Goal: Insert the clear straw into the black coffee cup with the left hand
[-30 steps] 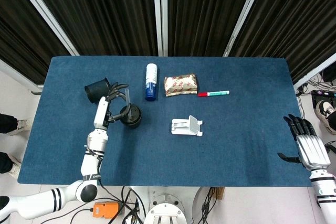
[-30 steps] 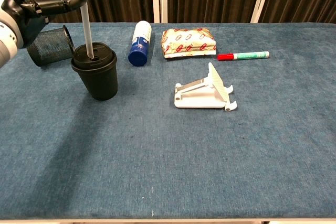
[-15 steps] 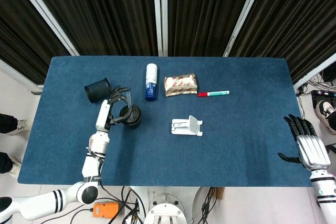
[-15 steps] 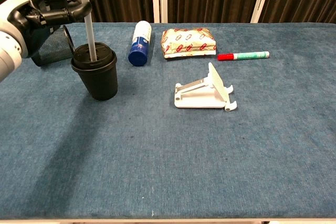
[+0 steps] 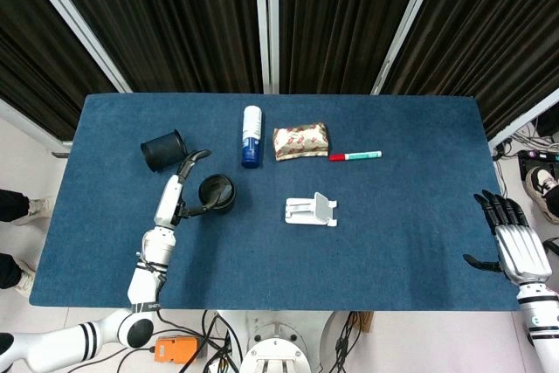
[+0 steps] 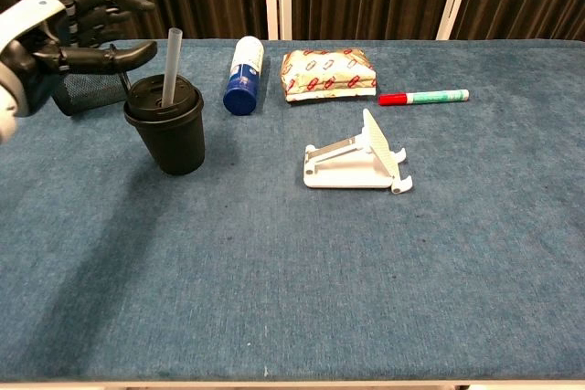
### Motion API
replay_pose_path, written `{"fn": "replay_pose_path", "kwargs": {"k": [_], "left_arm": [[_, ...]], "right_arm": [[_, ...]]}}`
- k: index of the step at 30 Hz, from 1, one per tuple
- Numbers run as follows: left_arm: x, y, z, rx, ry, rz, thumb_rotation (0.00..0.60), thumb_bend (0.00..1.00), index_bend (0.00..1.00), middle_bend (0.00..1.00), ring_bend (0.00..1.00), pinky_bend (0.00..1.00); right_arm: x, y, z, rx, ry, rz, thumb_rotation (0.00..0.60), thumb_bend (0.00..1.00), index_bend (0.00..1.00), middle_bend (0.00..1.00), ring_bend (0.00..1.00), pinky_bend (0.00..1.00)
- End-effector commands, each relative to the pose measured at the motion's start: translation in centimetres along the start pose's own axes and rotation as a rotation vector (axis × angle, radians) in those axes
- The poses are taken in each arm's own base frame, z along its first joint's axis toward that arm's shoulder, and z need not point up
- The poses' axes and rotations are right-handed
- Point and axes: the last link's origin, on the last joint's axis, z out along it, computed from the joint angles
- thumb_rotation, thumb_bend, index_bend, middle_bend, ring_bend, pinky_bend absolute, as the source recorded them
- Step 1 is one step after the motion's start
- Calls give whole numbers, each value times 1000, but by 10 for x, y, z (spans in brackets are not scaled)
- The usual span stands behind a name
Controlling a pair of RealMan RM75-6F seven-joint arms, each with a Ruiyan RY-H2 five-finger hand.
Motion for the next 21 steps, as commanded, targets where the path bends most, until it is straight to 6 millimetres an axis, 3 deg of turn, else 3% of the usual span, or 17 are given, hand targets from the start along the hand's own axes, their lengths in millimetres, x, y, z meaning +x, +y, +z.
{"fn": "replay_pose_path", "kwargs": {"k": [1, 12, 15, 21], "left_arm": [[18, -2, -10, -13, 11, 99, 600, 199, 130, 112, 0, 0], [147, -32, -81, 194, 60, 854, 600, 180, 130, 112, 0, 0], [168, -39, -106, 248, 61, 987, 600, 178, 130, 112, 0, 0], [196, -42, -151, 327, 114, 1075, 600, 175, 130, 112, 0, 0]], "right_arm": [[1, 0, 0, -1, 3, 1, 600, 221, 0, 67, 0, 24], [8, 4, -1, 5, 33, 14, 600, 221, 0, 66, 0, 25], [8, 4, -2, 12, 47, 25, 600, 221, 0, 67, 0, 25], [6, 2, -6, 27, 66, 36, 600, 222, 0, 67, 0, 25]]}}
